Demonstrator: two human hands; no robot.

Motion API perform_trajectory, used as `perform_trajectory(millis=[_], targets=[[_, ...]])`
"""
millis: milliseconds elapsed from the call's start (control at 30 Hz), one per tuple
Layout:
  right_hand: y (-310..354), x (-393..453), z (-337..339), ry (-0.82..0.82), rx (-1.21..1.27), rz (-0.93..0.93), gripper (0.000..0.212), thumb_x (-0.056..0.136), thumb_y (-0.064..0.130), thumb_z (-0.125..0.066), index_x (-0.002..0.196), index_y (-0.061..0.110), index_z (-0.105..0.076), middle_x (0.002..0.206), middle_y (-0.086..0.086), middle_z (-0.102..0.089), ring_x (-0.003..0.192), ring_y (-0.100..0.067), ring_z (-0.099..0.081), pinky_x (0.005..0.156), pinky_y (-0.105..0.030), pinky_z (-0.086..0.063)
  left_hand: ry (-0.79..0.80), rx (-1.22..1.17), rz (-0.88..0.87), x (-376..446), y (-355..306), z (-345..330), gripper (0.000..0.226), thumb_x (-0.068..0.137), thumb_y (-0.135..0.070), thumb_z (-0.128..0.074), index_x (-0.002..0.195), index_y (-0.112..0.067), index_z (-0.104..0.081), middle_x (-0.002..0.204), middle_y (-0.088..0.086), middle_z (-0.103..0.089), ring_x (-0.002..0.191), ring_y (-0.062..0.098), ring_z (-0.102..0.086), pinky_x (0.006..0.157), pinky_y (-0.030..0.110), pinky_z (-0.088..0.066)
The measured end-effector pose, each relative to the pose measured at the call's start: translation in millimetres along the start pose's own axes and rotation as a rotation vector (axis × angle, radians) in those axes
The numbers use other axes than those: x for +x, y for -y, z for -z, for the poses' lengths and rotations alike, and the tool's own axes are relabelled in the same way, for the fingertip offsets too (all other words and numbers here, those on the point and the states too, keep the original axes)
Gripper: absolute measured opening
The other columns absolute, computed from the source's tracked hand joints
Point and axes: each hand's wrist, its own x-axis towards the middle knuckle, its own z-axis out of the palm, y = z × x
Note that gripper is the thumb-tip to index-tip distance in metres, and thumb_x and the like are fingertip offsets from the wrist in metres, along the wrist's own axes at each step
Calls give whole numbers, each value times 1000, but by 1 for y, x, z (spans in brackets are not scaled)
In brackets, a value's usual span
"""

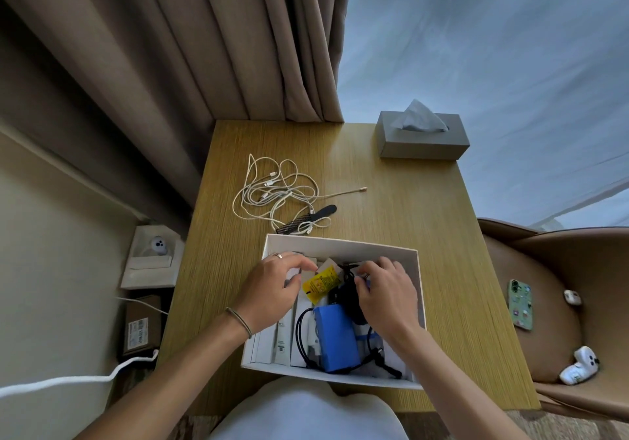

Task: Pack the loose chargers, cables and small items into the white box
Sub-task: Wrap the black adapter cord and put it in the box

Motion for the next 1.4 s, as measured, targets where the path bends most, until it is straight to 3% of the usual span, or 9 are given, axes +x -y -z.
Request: perform_trajectory(millis=[67,200,400,567,900,1133,1200,1300,1400], targets=[[7,5,15,-38,144,30,12,96,27,-60,100,26,-71,92,9,-68,84,-14,-60,70,-30,-51,-64,9,-8,13,0,7,31,94,-4,-55,107,-27,-71,105,-16,-68,101,-1,-61,86,20,-54],[23,30,40,20,451,4,23,98,18,-58,116,30,-67,89,15,-70,75,-5,-67,69,-34,-60,-130,66,7,51,2,22,27,93,-5,-54,100,-24,-72,96,-14,-69,87,2,-65,74,26,-57],[31,84,49,55,519,-22,28,99,17,-56,124,27,-65,97,6,-72,75,-13,-69,74,-41,-61,-89,103,238,125,21,25,28,90,-5,-56,85,-29,-69,86,-12,-68,79,5,-63,63,19,-48],[25,104,44,88,553,-31,29,99,18,-56,124,28,-65,95,7,-71,75,-14,-69,74,-43,-61,23,242,351,166,43,9,29,87,-1,-58,85,-28,-66,88,-8,-65,85,11,-63,75,29,-56],[4,110,38,148,641,-48,28,97,13,-59,118,30,-67,88,7,-72,79,-10,-68,76,-39,-60,209,496,373,187,61,-17,23,84,-10,-66,92,-31,-62,95,-5,-63,87,17,-60,76,34,-54],[-5,122,37,184,669,-33,25,97,12,-59,112,28,-69,85,7,-73,73,-17,-69,71,-39,-60,135,439,349,188,61,-15,11,85,-16,-70,89,-24,-75,90,-3,-70,77,12,-62,58,23,-47],[-6,130,36,166,689,-39,24,96,8,-58,108,24,-72,84,7,-74,73,-24,-70,70,-42,-59,82,411,308,185,53,-8,10,86,-15,-68,84,-23,-72,90,-2,-68,75,12,-60,56,22,-42],[-5,147,33,105,750,-68,24,95,3,-56,101,16,-75,82,2,-75,76,-12,-72,75,-37,-61,3,322,245,177,34,13,9,88,-14,-66,83,-22,-67,89,-3,-63,77,12,-59,62,25,-47],[-3,167,30,68,817,-96,24,96,-1,-54,97,12,-74,81,-4,-75,76,-15,-72,74,-35,-61,-35,269,206,157,13,34,15,88,-13,-65,80,-25,-62,79,-8,-60,70,5,-56,58,19,-44]])
